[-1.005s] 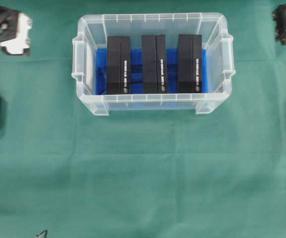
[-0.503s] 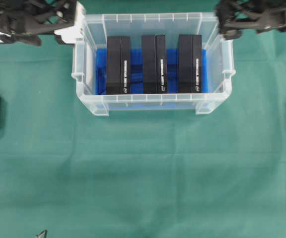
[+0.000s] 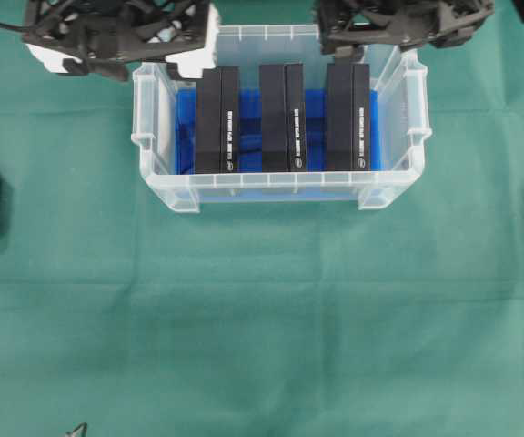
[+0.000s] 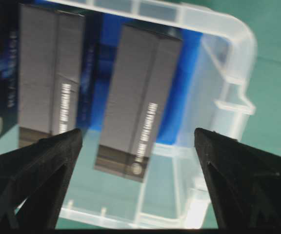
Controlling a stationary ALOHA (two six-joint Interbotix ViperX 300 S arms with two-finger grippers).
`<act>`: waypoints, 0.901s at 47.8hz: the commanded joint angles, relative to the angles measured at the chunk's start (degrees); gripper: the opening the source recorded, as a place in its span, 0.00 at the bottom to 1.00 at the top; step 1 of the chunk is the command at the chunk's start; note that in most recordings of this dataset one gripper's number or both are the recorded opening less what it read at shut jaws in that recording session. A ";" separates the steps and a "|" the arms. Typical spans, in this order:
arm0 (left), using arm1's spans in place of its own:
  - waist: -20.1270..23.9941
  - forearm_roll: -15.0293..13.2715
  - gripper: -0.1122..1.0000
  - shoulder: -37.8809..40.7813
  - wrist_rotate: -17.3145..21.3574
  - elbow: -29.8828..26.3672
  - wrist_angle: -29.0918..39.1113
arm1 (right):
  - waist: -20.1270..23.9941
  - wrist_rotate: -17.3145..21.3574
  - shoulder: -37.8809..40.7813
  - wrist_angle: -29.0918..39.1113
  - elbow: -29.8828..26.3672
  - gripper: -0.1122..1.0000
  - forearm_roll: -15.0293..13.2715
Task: Take the box out of the case with both arms.
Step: 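Move both open grippers over the left and right black boxes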
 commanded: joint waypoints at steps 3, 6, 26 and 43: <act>-0.79 0.26 0.87 0.70 0.00 -2.81 -0.09 | 0.97 0.18 0.35 -0.18 -2.99 0.95 0.00; -1.14 0.26 0.87 1.41 0.00 -3.16 -0.18 | 1.05 0.35 0.44 0.00 -3.16 0.95 0.00; -1.32 0.53 0.87 3.60 0.09 -5.19 -1.32 | 1.67 1.93 0.53 0.26 -3.16 0.95 -0.26; -1.23 0.70 0.87 4.57 0.35 -5.27 -2.37 | 1.76 1.93 0.53 0.26 -3.16 0.95 -0.53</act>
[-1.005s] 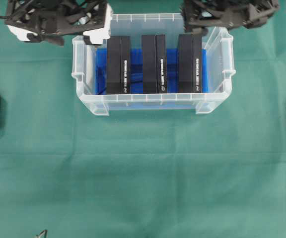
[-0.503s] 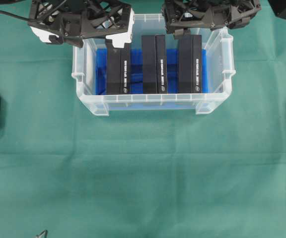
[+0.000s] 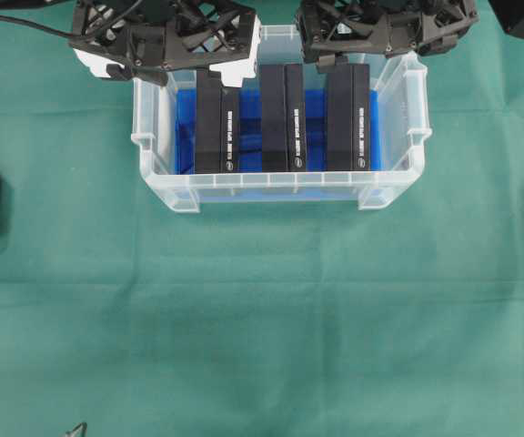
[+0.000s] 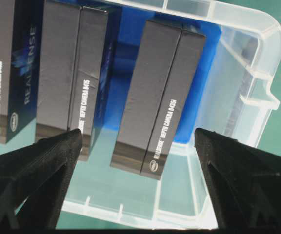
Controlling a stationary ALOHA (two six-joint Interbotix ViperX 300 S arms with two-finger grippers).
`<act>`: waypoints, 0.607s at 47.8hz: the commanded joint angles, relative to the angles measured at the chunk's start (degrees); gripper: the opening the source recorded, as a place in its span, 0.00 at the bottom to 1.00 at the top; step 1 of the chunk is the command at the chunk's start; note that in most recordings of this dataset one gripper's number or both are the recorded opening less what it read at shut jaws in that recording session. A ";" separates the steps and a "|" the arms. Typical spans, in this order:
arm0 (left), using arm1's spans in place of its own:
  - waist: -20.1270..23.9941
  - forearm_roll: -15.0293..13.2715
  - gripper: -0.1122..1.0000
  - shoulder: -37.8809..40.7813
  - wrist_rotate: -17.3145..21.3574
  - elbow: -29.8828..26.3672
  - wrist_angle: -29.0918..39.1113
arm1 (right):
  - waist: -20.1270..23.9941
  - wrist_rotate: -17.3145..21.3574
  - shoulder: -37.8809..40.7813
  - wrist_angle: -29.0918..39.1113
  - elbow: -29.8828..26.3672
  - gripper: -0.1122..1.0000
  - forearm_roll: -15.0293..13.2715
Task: Take the box out of the case with both arms.
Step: 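Move both open grippers over the left and right black boxes, then lower both grippers down around the left and right black boxes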
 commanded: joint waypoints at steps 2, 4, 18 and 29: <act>-0.09 0.26 0.87 -0.53 0.00 -1.32 -0.26 | 0.09 0.09 -0.79 0.09 -1.32 0.95 -0.18; 0.00 0.35 0.87 -0.44 0.00 -1.41 -0.26 | 0.09 0.09 -0.79 0.09 -1.32 0.95 -0.18; 0.18 0.44 0.87 -0.09 0.53 -1.49 -1.67 | 0.09 0.09 -0.79 0.09 -1.23 0.95 -0.18; 0.44 0.53 0.87 -0.09 0.62 -1.32 -1.67 | 0.09 0.00 -0.79 0.09 -1.14 0.95 -0.44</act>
